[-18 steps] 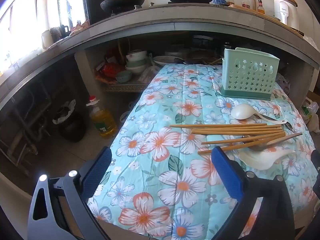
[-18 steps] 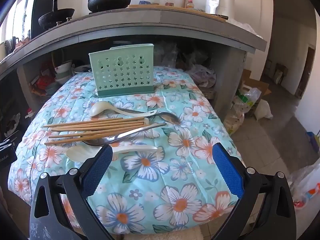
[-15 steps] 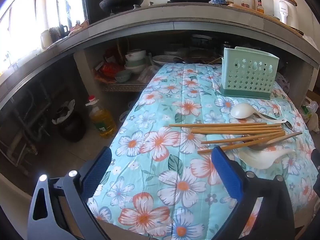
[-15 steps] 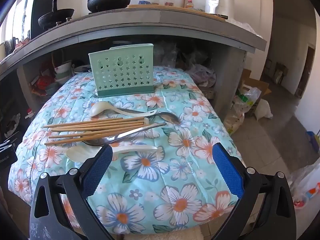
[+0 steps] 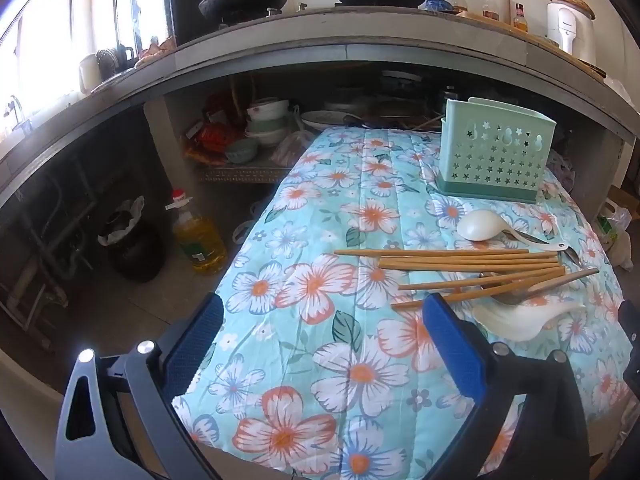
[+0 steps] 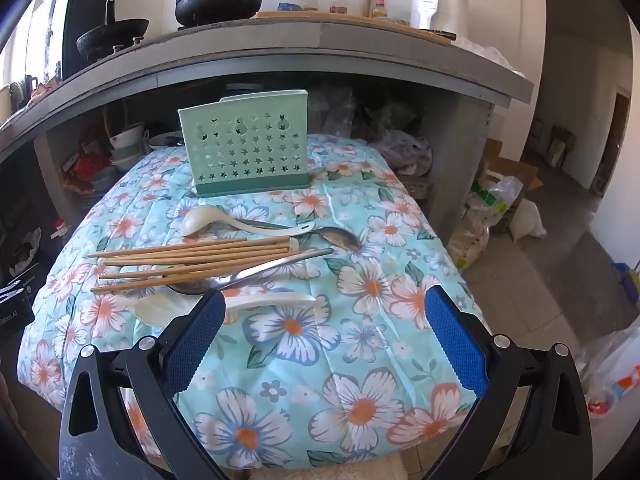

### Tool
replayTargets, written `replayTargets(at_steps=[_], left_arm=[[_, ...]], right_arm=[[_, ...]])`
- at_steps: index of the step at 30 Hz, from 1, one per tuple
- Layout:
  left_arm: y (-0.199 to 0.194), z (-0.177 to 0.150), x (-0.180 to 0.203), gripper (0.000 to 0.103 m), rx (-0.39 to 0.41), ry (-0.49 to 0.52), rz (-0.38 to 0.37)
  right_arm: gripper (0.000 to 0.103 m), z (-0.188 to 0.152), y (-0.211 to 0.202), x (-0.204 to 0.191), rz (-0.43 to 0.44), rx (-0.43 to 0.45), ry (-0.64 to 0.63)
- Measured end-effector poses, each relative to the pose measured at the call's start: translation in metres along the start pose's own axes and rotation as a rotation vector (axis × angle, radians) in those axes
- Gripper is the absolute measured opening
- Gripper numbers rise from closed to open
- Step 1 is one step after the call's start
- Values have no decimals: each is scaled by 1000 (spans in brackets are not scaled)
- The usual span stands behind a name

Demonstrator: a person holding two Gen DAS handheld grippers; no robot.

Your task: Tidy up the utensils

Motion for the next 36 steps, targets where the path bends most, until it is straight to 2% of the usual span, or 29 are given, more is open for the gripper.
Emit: replayTargets(at_steps=[36], left_arm=[[3, 2, -14, 98, 10, 10, 21]], right_arm=[[95, 1, 0, -1, 3, 9, -4]])
Point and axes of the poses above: each gripper's, at about its wrist camera, not at the fingertips, and y roughly the way its jaws point, x to its right, z to its top, the point moved 4 cm from there along y, roughly the way its jaws point, and after that the axes turned 5 degrees about -x, right-handed, at the moved point
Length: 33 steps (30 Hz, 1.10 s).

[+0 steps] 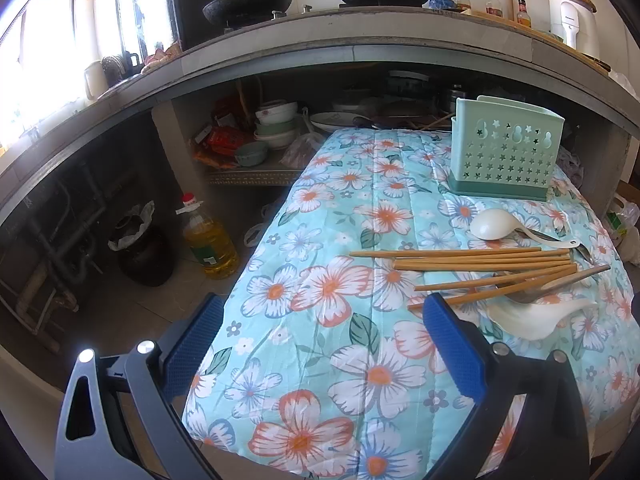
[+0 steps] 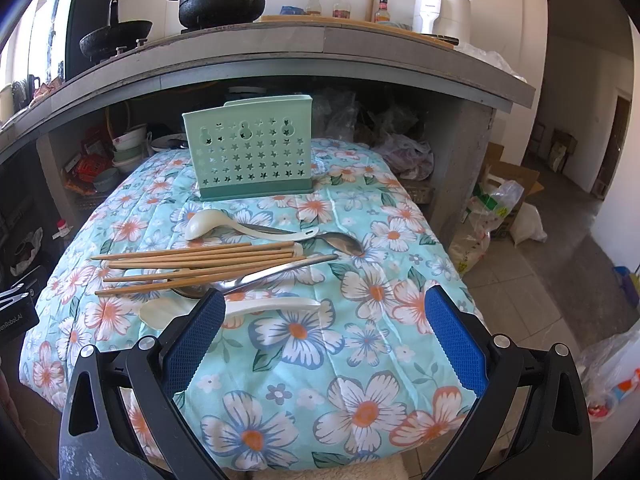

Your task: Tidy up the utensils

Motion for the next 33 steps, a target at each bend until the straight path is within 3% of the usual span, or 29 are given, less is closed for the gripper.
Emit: replayTargets(at_steps=[20, 33], left_arm=[[1, -1, -2, 98, -3, 4, 4], [-3, -6, -9, 98, -3, 72, 49]], right_arm=[[95, -1, 0, 0, 1, 1, 2], [95, 0, -1, 1, 3, 1, 5]])
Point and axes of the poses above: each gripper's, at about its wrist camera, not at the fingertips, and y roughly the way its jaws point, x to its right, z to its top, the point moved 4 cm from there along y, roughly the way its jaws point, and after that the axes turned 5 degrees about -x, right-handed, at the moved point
